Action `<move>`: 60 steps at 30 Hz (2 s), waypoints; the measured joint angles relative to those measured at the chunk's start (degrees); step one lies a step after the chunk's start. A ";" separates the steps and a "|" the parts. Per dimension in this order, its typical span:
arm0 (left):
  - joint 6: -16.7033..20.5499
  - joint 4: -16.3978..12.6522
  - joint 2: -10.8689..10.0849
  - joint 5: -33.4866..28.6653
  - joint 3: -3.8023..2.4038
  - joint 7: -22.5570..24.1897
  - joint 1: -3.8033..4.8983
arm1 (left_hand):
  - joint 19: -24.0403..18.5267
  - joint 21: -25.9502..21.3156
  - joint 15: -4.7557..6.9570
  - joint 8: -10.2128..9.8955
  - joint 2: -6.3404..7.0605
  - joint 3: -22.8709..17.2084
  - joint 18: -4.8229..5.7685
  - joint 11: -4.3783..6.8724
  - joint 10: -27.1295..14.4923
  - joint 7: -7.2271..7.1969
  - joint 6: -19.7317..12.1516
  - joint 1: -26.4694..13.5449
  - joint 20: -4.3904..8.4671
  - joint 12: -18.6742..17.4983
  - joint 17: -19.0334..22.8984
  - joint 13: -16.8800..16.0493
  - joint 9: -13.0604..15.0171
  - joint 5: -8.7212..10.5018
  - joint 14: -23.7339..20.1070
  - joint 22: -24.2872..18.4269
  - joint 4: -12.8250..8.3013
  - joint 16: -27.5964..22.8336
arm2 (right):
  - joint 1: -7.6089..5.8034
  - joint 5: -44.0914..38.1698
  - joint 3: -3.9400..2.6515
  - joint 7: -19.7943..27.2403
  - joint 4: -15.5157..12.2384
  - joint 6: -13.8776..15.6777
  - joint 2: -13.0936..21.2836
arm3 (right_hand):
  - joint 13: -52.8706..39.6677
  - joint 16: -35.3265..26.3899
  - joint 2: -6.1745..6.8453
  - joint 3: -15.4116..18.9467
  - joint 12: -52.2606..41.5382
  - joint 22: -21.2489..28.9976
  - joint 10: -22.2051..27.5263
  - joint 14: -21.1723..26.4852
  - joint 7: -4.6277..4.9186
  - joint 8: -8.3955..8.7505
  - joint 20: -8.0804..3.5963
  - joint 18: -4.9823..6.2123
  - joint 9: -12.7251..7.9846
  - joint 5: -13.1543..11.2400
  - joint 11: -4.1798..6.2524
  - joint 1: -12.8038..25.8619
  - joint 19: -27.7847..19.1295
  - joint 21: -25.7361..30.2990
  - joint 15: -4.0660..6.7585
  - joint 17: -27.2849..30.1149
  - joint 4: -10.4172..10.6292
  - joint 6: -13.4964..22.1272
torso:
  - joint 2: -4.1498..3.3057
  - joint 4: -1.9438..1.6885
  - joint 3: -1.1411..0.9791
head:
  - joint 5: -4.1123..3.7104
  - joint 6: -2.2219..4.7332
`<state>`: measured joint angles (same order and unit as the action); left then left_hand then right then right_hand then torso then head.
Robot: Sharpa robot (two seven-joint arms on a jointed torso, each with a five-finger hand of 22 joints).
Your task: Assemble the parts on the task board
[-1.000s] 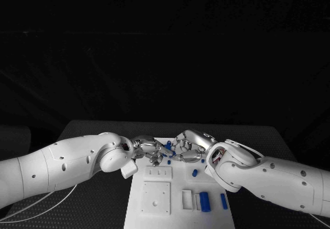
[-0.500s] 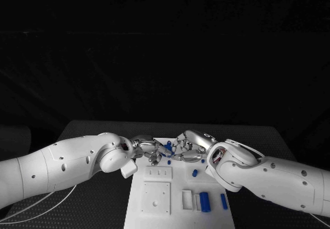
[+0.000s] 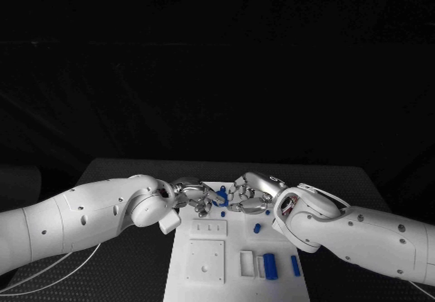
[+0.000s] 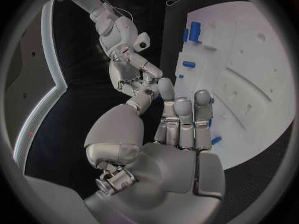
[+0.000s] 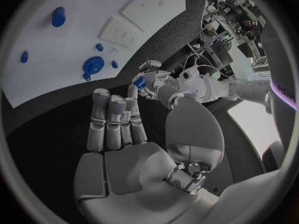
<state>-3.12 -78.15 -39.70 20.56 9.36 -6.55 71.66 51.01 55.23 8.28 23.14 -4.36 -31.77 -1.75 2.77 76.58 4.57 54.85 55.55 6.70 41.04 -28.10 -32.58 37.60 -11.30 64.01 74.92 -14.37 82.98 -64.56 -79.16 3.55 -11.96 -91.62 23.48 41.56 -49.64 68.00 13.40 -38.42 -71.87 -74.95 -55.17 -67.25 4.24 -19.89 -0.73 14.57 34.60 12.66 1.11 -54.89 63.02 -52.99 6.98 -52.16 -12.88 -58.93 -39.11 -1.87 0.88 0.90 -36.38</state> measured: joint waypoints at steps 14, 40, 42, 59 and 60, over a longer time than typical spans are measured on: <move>7.11 -1.67 -0.19 11.51 0.16 -3.60 0.08 | 0.92 0.64 0.02 0.00 0.16 0.63 0.00 1.03 1.46 0.73 0.73 -1.20 0.37 0.29 0.00 0.23 0.03 -7.95 0.20 -0.01 -0.64 0.27 | -1.11 4.29 -2.22 3.11 9.70 5.41 0.93 | 1.44 -1.77 1.24 0.88 2.22 0.00 2.47 2.91 2.59 2.61 1.63 -0.45 -1.14 1.49 -1.64 -0.18 -3.06 1.97 -1.69 0.97 0.89 2.56 | 0.05 0.05 0.01 | -0.01 -0.21; 21.64 -5.54 1.71 35.76 4.51 -16.35 -0.12 | 3.28 2.45 0.69 2.56 3.62 0.94 0.00 2.58 5.26 0.64 3.69 -3.53 1.08 3.46 -0.82 -1.27 0.28 -19.59 2.11 0.02 -0.95 1.77 | -6.00 14.84 -3.41 10.87 24.61 7.49 -4.15 | 11.47 -13.00 0.65 2.15 11.12 2.70 6.75 9.02 4.85 4.94 7.04 -0.40 -3.59 5.32 -4.48 -0.68 -11.54 12.21 -5.58 9.21 -0.09 6.36 | 0.51 -0.09 -0.80 | 1.19 -2.33; 21.99 -5.13 2.05 35.93 4.52 -16.66 -0.27 | 3.28 2.45 0.71 2.57 3.62 0.94 0.00 2.58 5.27 0.64 3.69 -3.54 1.08 3.65 -0.89 -1.40 0.28 -19.92 2.14 0.02 -0.95 2.04 | -6.00 15.43 -3.41 11.15 24.64 7.48 -4.16 | 13.28 -15.01 0.39 2.15 12.89 3.48 6.97 9.35 5.08 4.94 7.61 -0.38 -3.89 5.32 -4.70 -0.41 -12.58 13.80 -6.31 10.33 -0.09 6.60 | 0.51 -0.08 -0.80 | 1.21 -2.44; 22.87 -2.41 4.19 36.00 4.52 -18.00 -2.27 | 3.27 3.12 0.82 3.03 3.51 1.03 0.00 2.88 5.48 0.52 3.83 -4.58 1.08 5.28 -1.44 -2.38 0.58 -20.25 2.64 0.01 -1.18 2.89 | -6.10 22.63 -3.41 13.54 26.15 5.30 -5.20 | 40.42 -40.57 -0.82 1.60 42.47 11.24 4.02 13.44 6.06 4.31 13.19 -0.33 -7.19 5.54 -9.79 -1.00 -23.84 29.08 -13.07 22.81 -0.63 8.18 | 0.50 -0.12 -0.69 | 1.06 -3.38; 22.91 -2.32 4.24 36.01 4.52 -18.05 -2.38 | 3.27 3.12 0.82 3.03 3.51 1.02 0.00 2.89 5.48 0.52 3.83 -4.58 1.08 5.28 -1.43 -2.41 0.58 -20.25 2.64 0.01 -1.18 2.89 | -6.10 23.16 -3.41 13.70 26.18 5.05 -5.24 | 41.52 -41.63 -1.13 1.70 43.82 11.60 3.60 13.58 6.12 4.31 13.34 -0.33 -7.42 5.54 -9.85 -1.31 -24.28 29.80 -13.38 23.22 -0.53 8.33 | 0.50 -0.12 -0.69 | 1.05 -3.41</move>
<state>19.79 -80.47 -35.46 56.56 13.88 -24.60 69.28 54.28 58.34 9.11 26.17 -0.85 -30.75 -1.75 5.66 82.06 5.08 58.69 50.97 7.78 46.32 -29.53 -34.99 38.18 -31.56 66.65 74.93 -15.55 85.86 -70.66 -56.00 0.14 1.75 -65.44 28.53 36.32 -8.13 26.37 12.28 -36.72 -28.06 -63.35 -51.57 -53.67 10.35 -15.58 12.61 14.24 27.18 18.20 -8.74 -56.20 38.74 -23.19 -6.41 -28.94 -13.41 -50.60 -38.61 -1.98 0.19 1.95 -39.79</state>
